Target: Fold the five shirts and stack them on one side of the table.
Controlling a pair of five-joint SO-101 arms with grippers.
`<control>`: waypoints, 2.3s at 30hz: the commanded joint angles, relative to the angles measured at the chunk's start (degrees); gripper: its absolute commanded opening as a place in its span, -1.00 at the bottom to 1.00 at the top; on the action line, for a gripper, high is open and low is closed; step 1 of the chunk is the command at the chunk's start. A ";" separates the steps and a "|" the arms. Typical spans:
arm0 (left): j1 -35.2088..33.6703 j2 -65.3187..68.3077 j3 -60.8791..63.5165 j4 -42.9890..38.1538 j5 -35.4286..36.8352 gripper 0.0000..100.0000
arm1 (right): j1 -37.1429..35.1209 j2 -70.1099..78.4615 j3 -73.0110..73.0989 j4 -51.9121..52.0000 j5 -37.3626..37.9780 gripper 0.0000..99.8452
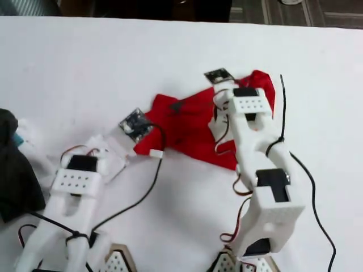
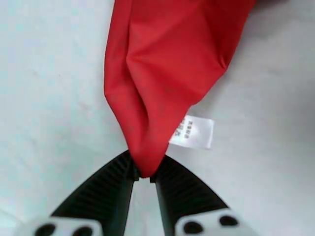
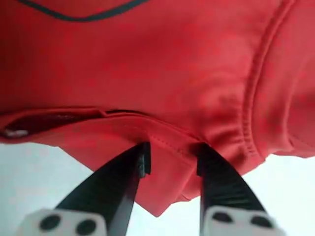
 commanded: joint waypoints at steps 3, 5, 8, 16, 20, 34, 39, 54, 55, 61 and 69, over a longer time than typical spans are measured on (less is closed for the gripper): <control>-0.62 -0.18 -0.13 -0.44 0.44 -0.95 | 1.80 -0.92 0.00 -0.66 -0.44 -0.69; -0.62 -0.18 -0.13 -0.44 0.44 -0.95 | 2.95 -1.54 0.00 -0.48 -0.44 -0.69; -0.53 -0.18 -0.13 -0.44 0.44 -0.95 | 4.44 -1.36 0.00 -0.48 -0.26 -0.69; -0.53 -0.18 -0.22 -0.53 0.44 -0.95 | 3.30 2.15 0.00 -0.66 -0.26 -0.69; -0.53 -0.18 -0.22 -0.53 0.44 -0.95 | 1.45 3.30 0.00 -1.54 -0.35 -0.69; -0.53 -0.18 -0.22 -0.53 0.35 -0.95 | 4.18 -5.49 -2.29 0.40 -4.75 -0.93; -0.53 -0.18 -0.22 -0.62 0.35 -0.95 | 3.91 -6.64 -2.37 1.36 -4.75 -0.91; -0.53 -0.18 -0.22 -0.53 0.35 -0.95 | 3.56 -6.46 -0.26 0.40 -4.75 -0.66; -0.53 -0.18 -0.22 -0.53 0.35 -0.95 | 3.03 -6.46 0.79 -0.57 -4.75 -0.66; -0.53 -0.18 -0.22 -0.62 0.35 -0.95 | -1.63 -6.46 4.13 -3.38 -4.75 -0.67; -0.53 -0.18 -0.22 -0.53 0.35 -0.95 | -2.24 -6.55 4.04 -3.38 -4.75 -0.77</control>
